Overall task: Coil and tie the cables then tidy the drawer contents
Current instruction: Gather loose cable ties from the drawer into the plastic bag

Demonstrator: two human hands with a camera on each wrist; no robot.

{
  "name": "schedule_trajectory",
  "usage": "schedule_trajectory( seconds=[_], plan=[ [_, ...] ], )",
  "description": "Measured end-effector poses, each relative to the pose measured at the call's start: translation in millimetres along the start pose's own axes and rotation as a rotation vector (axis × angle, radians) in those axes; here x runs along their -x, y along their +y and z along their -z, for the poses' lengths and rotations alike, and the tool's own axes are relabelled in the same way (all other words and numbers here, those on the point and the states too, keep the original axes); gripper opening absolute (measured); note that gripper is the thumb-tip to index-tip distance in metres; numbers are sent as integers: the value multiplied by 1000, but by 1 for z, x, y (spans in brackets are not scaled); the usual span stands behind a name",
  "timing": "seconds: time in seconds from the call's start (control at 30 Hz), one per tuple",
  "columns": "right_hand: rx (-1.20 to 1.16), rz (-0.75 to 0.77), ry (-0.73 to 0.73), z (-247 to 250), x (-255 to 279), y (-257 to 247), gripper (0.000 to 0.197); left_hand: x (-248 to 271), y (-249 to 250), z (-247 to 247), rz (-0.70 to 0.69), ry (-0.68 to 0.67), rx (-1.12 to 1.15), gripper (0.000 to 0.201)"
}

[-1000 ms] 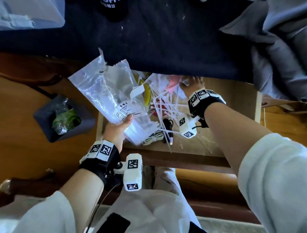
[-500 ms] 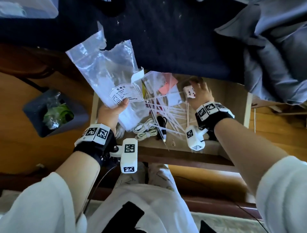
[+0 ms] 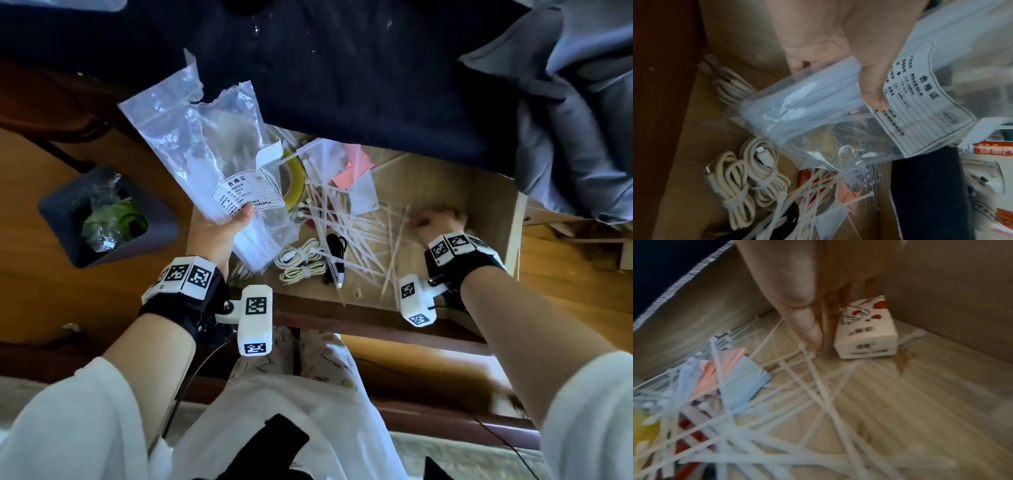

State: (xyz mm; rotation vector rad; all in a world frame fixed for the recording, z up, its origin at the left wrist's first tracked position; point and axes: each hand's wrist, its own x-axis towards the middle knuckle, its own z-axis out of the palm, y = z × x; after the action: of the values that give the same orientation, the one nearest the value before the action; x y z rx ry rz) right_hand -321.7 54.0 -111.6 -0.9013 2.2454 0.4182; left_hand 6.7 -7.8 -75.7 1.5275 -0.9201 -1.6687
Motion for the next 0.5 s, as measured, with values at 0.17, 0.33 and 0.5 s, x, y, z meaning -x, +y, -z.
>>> schedule_trajectory(
  seconds=[0.17,0.33,0.5],
  plan=[
    [-176,-40,63,2,14,-43,62,5,2,0,52,40,-2,48],
    [-39,-26,-272,-32,34,-51,91,5,1,1,37,-8,5,43],
    [-334,-156,14,-41,42,-84,86,4,4,2,65,28,68,43]
  ],
)
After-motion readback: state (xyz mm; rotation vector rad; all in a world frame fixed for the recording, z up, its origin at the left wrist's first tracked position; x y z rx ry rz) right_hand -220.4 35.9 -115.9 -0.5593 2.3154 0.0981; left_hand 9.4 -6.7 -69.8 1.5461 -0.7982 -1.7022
